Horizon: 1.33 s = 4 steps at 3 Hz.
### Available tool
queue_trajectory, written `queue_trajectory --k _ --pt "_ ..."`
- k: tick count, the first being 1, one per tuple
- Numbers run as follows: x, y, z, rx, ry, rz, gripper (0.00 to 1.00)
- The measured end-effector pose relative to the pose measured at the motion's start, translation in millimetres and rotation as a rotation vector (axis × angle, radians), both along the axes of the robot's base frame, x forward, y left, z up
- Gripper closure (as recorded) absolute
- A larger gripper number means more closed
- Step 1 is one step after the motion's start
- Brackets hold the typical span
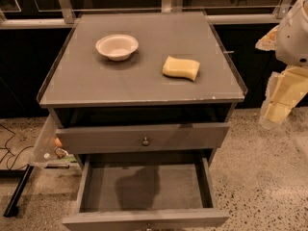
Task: Close middle drawer
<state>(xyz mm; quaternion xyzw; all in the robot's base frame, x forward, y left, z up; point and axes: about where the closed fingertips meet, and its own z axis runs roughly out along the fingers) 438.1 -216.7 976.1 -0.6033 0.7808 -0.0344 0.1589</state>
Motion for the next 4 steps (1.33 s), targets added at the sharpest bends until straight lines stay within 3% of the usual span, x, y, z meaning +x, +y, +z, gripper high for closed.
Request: queue_trajectory --k 2,3,4 --pt "-2 0 -14 -0.017 -0.004 0.016 0.00" --pt "-16 -4 -63 0.019 0.021 0.049 0.00" --pt "-36 -1 -130 0.074 0.057 0.084 0.17"
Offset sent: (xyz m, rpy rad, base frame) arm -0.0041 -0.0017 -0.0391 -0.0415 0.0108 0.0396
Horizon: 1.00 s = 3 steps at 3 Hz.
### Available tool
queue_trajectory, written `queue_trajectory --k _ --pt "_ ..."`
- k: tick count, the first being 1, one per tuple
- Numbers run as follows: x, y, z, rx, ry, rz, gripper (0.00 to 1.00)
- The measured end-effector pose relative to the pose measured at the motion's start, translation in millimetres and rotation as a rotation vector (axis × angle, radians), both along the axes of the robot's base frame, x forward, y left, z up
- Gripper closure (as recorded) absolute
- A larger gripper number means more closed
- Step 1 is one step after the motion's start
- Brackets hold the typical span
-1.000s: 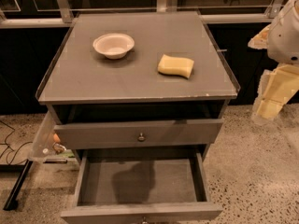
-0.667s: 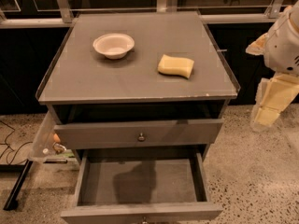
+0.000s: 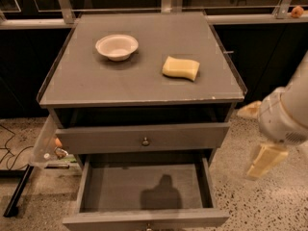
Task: Close middle drawer
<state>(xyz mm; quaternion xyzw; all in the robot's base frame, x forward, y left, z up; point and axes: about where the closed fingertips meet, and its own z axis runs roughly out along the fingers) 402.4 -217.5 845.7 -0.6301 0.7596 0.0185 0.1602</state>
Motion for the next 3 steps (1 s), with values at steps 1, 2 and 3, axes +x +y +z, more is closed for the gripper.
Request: queue_trajectory --k 1,2,3 --pt "-18 -2 -73 0.060 0.019 0.028 0.40" --pt "-28 -1 -144 0.120 0.040 0.029 0.64" --pt "-26 -1 -147 0.119 0.031 0.025 0.88"
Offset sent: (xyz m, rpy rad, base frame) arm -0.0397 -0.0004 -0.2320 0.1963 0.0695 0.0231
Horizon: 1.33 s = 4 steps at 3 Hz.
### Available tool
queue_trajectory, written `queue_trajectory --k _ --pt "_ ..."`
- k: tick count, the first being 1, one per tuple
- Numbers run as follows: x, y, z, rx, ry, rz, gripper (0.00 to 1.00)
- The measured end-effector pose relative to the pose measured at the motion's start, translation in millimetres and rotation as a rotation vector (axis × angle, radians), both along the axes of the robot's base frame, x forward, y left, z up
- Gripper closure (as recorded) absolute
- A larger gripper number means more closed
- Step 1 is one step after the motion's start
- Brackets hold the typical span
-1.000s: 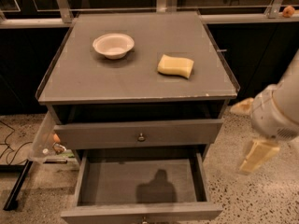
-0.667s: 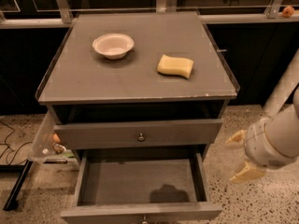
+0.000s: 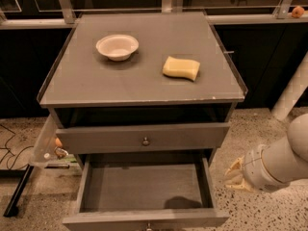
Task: Close middle drawer
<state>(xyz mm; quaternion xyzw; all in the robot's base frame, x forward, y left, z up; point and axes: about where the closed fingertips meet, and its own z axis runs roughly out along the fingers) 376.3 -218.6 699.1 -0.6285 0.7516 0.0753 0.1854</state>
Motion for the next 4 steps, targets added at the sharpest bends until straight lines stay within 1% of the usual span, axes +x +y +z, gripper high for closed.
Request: queue_trajectory --k 1,2,3,4 --pt "0 0 0 0.000 0.000 0.000 1.00" --pt "1 5 -25 0.022 0.046 -0.025 1.00" --pt "9 8 -82 0.052 0.132 -0.080 1.00" --pt "13 9 -147 0.083 0.182 -0.122 1.00"
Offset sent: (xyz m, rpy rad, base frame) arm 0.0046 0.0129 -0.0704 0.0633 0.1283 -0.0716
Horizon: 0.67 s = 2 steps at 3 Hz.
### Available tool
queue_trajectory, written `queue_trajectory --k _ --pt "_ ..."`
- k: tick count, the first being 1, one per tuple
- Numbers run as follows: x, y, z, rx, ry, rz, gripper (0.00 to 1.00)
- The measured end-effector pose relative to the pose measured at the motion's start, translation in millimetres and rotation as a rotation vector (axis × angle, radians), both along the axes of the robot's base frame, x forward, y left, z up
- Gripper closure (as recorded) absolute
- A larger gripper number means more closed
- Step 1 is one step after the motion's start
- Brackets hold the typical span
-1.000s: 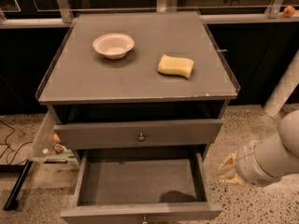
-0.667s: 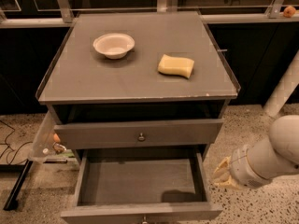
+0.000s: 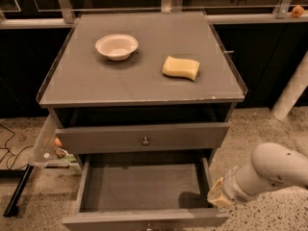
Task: Close middle drawer
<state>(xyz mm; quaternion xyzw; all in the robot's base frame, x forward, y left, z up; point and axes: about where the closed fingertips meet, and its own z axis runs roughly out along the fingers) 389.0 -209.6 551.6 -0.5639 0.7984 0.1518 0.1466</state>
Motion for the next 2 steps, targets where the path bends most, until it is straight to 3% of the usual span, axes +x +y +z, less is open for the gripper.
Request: queue_trajectory --k 1,2 --pt "2 -1 -42 0.022 -0.028 -0.035 1.00" --pt "1 -6 -55 0.058 -0.136 -0.062 1.00"
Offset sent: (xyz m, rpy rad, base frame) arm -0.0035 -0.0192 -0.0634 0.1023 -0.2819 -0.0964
